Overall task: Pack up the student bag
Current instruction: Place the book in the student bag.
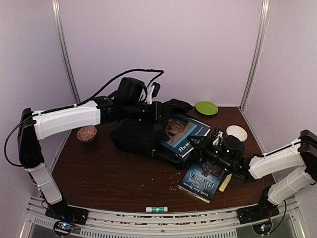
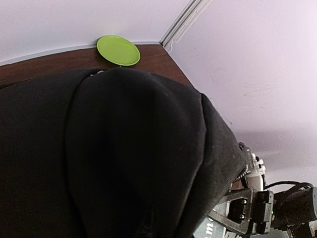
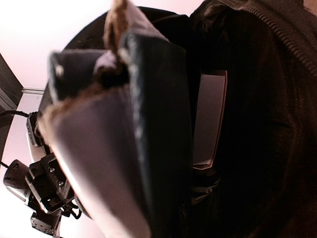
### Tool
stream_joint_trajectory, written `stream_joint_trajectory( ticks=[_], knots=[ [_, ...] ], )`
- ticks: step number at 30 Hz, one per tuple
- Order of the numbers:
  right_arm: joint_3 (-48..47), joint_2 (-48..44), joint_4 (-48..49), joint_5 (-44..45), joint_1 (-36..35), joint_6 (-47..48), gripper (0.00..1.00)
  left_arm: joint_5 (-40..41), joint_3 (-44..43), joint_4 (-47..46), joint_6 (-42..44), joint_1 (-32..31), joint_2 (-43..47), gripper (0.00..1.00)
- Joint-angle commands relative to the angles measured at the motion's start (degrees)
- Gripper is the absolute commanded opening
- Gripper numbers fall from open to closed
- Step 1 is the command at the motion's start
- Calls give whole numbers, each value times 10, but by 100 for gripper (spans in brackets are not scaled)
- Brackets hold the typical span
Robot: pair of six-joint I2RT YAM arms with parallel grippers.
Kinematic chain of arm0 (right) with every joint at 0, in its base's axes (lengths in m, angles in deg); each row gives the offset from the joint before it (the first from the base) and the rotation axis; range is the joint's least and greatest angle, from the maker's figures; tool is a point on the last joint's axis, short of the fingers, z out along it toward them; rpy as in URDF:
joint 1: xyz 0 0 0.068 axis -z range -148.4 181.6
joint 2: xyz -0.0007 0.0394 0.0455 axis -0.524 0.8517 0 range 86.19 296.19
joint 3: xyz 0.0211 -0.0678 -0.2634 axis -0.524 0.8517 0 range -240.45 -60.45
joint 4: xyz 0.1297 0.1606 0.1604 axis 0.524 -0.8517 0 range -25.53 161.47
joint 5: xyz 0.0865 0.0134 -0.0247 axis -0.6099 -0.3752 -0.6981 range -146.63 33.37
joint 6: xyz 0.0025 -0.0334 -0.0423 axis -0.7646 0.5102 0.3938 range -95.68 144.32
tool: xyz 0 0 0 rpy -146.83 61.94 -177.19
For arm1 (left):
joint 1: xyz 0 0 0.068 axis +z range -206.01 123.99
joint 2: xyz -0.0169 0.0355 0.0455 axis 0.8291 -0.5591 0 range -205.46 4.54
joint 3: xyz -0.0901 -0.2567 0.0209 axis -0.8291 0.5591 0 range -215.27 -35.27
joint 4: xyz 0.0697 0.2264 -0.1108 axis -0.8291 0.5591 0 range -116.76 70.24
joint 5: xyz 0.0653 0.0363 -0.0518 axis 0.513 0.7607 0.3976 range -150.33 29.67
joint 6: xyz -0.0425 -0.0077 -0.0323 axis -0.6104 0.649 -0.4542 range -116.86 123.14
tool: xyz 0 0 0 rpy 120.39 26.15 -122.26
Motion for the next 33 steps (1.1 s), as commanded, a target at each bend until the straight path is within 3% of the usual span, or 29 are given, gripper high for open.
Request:
stream_joint_trajectory(
  ticks=[1, 12, 33],
  knots=[
    [-48, 38, 91, -50, 8, -18, 15, -62, -20, -66, 33, -10, 50, 0],
    [-165, 160, 63, -95, 23, -9, 15, -155, 3, -108, 23, -15, 54, 0],
    [-355, 357, 36, -56, 10, -44, 14, -239, 5, -230, -65, -43, 14, 0]
  ],
)
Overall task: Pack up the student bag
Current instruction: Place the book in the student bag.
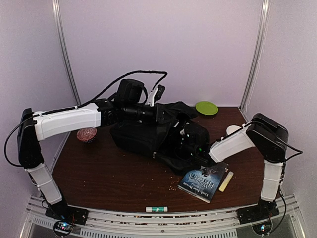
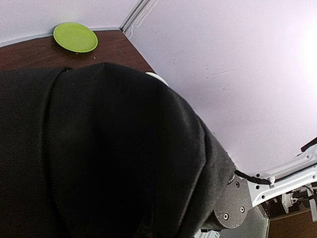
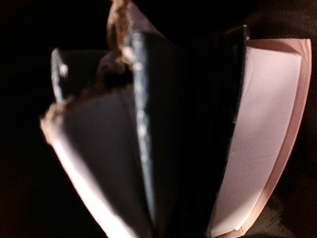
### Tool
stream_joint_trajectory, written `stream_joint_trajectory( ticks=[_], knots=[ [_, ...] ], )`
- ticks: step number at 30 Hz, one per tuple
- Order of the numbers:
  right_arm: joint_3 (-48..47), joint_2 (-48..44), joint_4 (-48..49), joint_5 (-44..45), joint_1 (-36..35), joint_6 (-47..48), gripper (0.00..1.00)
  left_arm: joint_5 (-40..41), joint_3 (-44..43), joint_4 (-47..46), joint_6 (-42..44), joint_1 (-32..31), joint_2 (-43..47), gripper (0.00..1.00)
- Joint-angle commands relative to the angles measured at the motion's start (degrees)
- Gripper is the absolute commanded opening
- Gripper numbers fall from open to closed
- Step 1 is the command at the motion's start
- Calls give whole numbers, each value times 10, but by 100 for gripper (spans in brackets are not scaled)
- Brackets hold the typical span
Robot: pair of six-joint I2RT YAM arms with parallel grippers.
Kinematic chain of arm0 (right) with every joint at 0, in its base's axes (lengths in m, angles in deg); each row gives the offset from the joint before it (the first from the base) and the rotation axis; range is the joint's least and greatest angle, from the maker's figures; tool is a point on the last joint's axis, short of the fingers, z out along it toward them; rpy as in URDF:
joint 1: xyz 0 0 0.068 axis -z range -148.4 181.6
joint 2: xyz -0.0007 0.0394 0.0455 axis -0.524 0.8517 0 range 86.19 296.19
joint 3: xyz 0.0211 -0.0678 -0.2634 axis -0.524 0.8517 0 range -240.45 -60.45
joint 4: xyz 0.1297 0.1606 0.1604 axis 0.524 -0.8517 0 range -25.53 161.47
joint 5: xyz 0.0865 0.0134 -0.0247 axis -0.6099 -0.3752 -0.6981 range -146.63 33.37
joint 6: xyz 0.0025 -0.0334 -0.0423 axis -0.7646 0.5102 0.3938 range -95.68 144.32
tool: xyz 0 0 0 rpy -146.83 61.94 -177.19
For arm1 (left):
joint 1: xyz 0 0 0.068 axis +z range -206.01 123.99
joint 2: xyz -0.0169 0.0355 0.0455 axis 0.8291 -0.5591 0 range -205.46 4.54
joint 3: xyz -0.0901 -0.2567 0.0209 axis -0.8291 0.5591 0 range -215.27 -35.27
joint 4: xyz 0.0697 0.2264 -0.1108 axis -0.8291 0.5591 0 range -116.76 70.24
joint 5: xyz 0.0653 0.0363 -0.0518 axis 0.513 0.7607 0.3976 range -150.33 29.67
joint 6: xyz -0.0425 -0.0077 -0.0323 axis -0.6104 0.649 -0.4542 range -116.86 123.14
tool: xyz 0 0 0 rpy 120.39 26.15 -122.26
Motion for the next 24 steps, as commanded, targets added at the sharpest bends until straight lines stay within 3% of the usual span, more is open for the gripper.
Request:
stream_joint_trajectory(
  ticks=[1, 5, 12, 18, 24],
  knots=[
    [-57, 29, 31, 8, -7, -15, 15, -120, -15, -190, -37, -36, 8, 0],
    [-72, 46, 6, 1, -7, -6, 26, -125, -5, -206, -47, -36, 11, 0],
    [-75, 27, -16, -77, -4, 26, 62, -39, 8, -131, 11, -26, 41, 0],
    [-34, -29, -52, -104, -4, 38, 76, 32, 39, -98, 7, 15, 65, 0],
    [-7, -76, -99, -119, -3, 54, 81, 69, 53, -69, 19, 52, 87, 0]
  ],
)
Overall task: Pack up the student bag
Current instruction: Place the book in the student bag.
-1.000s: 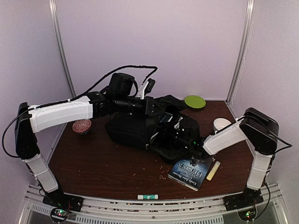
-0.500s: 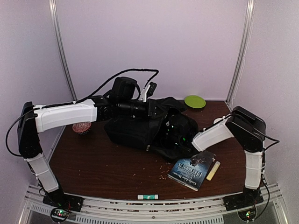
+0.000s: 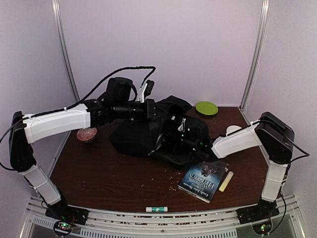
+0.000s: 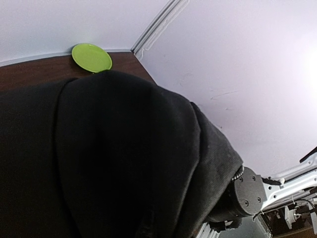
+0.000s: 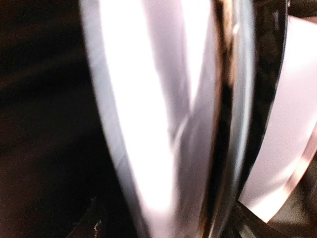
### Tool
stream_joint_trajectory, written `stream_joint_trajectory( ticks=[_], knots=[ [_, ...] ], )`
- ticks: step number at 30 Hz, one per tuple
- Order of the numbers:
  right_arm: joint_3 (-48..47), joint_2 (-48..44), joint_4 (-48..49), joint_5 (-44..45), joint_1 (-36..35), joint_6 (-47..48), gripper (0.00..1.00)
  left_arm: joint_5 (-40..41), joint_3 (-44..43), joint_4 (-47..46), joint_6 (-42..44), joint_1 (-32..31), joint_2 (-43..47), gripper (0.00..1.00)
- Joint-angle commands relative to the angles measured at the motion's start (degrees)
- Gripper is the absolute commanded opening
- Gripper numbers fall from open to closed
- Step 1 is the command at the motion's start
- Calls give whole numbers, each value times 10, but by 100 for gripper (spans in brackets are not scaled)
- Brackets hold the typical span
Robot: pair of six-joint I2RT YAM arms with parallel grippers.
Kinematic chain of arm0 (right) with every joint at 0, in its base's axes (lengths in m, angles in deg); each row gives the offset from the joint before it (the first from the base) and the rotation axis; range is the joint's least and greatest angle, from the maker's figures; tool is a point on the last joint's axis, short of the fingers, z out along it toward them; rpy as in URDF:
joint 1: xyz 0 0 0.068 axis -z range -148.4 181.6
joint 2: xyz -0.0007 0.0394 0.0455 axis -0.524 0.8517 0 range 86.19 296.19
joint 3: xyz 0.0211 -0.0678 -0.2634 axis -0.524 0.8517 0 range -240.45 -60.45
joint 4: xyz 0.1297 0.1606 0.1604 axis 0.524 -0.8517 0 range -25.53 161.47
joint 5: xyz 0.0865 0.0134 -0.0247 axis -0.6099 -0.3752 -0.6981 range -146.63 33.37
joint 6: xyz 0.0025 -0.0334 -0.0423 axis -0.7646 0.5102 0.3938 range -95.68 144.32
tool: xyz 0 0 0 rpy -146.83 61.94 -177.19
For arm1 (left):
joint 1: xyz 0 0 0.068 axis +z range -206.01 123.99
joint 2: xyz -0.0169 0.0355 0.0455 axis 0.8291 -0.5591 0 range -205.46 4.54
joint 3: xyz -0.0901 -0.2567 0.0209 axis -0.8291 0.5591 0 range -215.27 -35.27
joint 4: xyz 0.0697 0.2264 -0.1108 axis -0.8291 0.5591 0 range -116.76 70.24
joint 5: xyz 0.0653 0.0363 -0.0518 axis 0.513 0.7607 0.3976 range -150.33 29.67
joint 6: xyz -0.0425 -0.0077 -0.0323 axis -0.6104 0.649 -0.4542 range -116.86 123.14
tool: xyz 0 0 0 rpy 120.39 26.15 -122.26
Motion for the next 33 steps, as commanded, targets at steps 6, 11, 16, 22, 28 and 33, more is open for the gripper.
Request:
stream_joint_trajectory(
  ticks=[6, 11, 16, 22, 28, 33],
  knots=[
    [25, -73, -64, -36, -4, 42, 83, 41, -6, -21, 39, 29, 39, 0],
    [37, -108, -101, -32, 0, 64, 84, 59, 2, -2, 50, 37, 43, 0],
    [41, -143, -150, -21, 6, 98, 88, 73, 28, 0, 48, 54, 47, 0],
    [28, -159, -135, -31, 6, 98, 84, 68, 23, -7, 51, 54, 33, 0],
    [37, -226, -214, -31, 6, 156, 82, 136, 3, 61, 116, 67, 36, 0],
    [68, -342, -365, 13, 6, 264, 82, 189, -15, 155, 190, 91, 28, 0]
  ],
)
